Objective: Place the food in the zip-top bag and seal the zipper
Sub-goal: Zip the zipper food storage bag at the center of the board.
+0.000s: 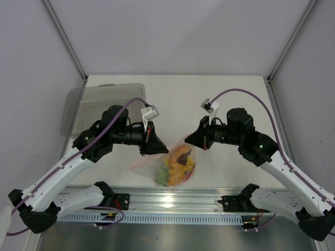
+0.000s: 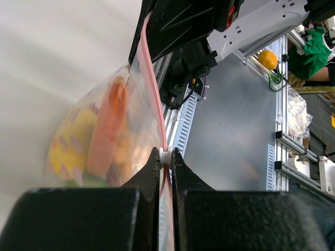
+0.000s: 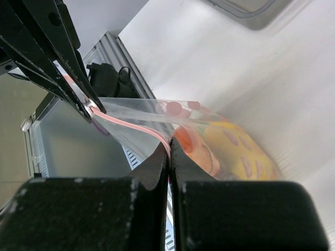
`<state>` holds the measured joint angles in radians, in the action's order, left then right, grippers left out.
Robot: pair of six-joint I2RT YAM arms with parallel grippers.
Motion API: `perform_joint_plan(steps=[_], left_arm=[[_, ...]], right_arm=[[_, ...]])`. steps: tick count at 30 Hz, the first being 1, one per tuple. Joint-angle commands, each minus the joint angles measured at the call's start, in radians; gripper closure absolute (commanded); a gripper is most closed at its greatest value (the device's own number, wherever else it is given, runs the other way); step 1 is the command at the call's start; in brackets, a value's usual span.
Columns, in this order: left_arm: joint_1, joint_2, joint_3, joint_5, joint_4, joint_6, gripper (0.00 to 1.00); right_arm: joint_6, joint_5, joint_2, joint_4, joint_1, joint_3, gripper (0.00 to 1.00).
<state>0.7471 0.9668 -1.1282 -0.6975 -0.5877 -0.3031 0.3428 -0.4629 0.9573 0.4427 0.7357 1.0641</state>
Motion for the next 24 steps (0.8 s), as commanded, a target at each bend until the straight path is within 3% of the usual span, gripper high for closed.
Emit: perform_joint_plan(steps=[1,5,8,10,11,13,15,19,24], left_arm=[[-0.005,-0.045,-0.054,-0.005,-0.081,0.024,0.99],[-0.008,-0.065,-0.064,0.006,-0.107,0.027,0.99],[-0.008,-0.074,-0.062,-0.007,-0.101,0.024,0.99],[-0.008,-0.068,-0.065,-0.022,-0.098,0.024,0.99],[-0.006,-0.065,-0.067,-0.025,-0.098,0.024,0.99],[-0.006,-0.063,-0.070,-0.031,-0.100,0.024,0.99],[-0.008,-0.063,-0.068,-0.033,-0.100,0.024,1.00],[-0.008,-0.065,-0.068,-0.037,-0.104,0.024,0.99],[-0.006,-0.065,-0.050,-0.049,-0.083,0.013,0.99]], right_arm=[[-0.021,0.053,-0.035,-0.003,-0.021,0.022,1.00],[-0.057,-0.006,-0.038,0.016,-0.021,0.031,1.00],[-0.140,-0.196,-0.019,0.042,-0.021,0.065,0.97],[-0.194,-0.287,-0.006,0.066,-0.018,0.091,0.81],[-0.209,-0.298,0.001,0.070,-0.016,0.109,0.65],[-0.260,-0.315,0.014,0.094,-0.016,0.132,0.49],[-0.292,-0.332,0.049,0.138,-0.015,0.178,0.43],[-0.343,-0.381,0.142,0.209,0.007,0.270,0.42],[-0.464,-0.289,0.254,0.330,0.089,0.396,0.43]])
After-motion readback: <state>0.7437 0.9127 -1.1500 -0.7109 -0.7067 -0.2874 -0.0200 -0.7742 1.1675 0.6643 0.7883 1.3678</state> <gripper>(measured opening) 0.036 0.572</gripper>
